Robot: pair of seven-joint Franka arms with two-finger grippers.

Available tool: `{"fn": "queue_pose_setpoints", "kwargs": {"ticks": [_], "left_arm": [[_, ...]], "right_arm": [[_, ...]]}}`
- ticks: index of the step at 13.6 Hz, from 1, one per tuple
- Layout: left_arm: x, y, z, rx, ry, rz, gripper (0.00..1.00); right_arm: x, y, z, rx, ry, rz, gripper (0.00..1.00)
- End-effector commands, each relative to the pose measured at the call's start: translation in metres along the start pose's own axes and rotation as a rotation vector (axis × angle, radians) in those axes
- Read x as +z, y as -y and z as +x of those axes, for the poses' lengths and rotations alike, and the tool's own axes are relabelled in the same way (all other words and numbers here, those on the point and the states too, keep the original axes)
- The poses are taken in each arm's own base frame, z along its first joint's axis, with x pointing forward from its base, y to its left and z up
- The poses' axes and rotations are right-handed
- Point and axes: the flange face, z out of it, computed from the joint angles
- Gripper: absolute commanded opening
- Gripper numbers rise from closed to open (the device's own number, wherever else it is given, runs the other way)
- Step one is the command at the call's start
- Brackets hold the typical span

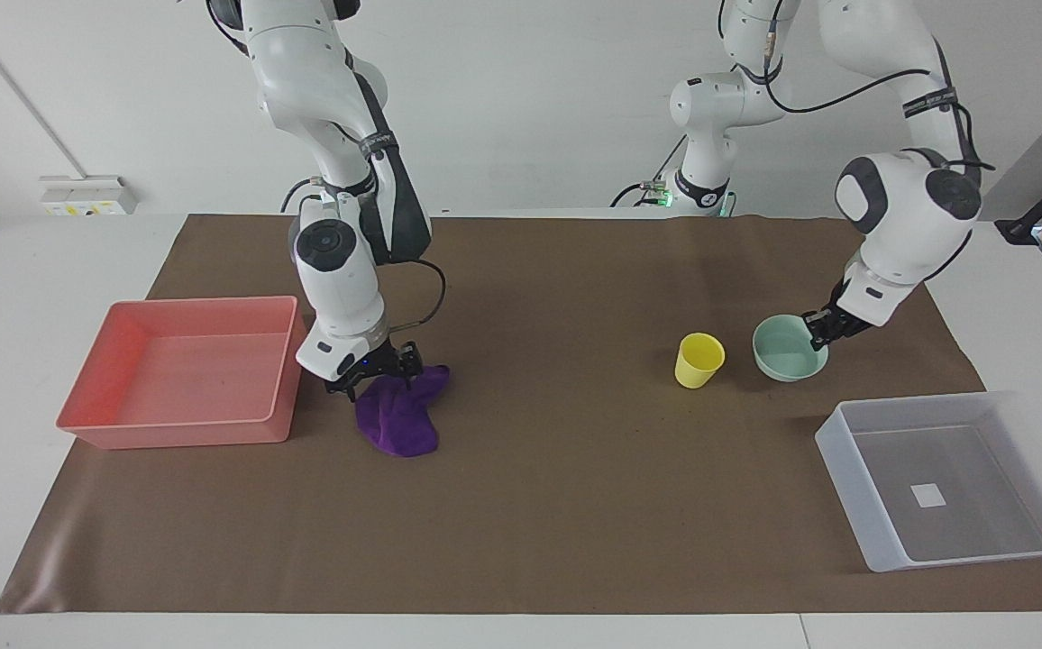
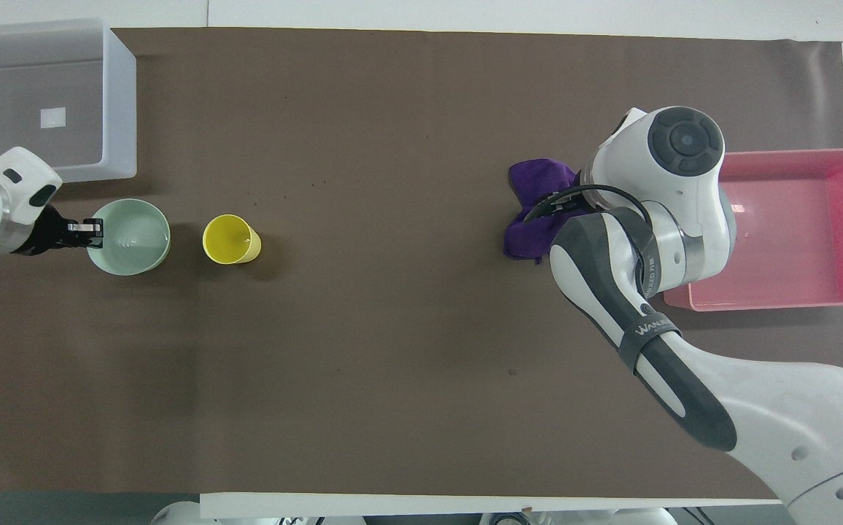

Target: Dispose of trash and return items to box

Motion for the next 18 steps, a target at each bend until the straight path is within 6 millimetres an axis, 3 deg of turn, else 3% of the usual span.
{"fn": "queue_pose_setpoints", "kwargs": {"ticks": [1,2,3,5,6,8,9,10,11,13,15,16,18], "left_arm": [[-0.046,0.036,0.061,-0.105,-0.043,-0.066,0.00],[-0.036,0.064,0.081,-0.160,-0.054,-0.093,0.00],[-0.029,0.076,0.102,-0.175,-0.087,-0.092,0.00],[0.005,0.105,0.144,-0.208,-0.160,-0.073,0.00],[0.019,0.121,0.156,-0.226,-0.186,-0.066,0.00],[0.064,0.129,0.172,-0.236,-0.245,-0.051,0.00],[0.091,0.134,0.171,-0.236,-0.273,-0.027,0.00],[0.112,0.135,0.165,-0.221,-0.288,-0.004,0.08],[0.110,0.132,0.166,-0.203,-0.304,0.014,0.97],[0.100,0.118,0.172,-0.199,-0.288,0.003,1.00],[0.070,0.113,0.174,-0.189,-0.269,0.000,1.00],[0.037,0.109,0.168,-0.181,-0.270,0.004,1.00],[-0.030,0.071,0.148,-0.149,-0.246,-0.005,1.00]], "right_arm": [[0.009,0.004,-0.003,0.029,-0.011,0.008,0.70],[0.011,0.005,-0.005,0.029,-0.003,0.008,0.48],[0.011,0.005,-0.005,0.031,0.004,0.008,0.30],[0.009,0.001,-0.004,0.040,0.001,0.008,0.09],[0.007,0.001,-0.002,0.046,-0.005,0.008,0.01],[-0.009,0.000,0.002,0.051,-0.026,0.010,0.00],[-0.031,0.000,0.007,0.051,-0.043,0.012,0.00],[-0.051,-0.001,0.008,0.051,-0.043,0.012,0.00],[-0.072,-0.005,0.008,0.057,-0.046,0.013,0.00],[-0.114,-0.022,0.003,0.074,-0.038,-0.001,0.00],[-0.139,-0.047,-0.007,0.110,-0.032,-0.005,0.00],[-0.149,-0.062,-0.014,0.128,-0.020,-0.006,0.00],[-0.171,-0.099,-0.030,0.133,0.001,-0.009,0.00]]}}
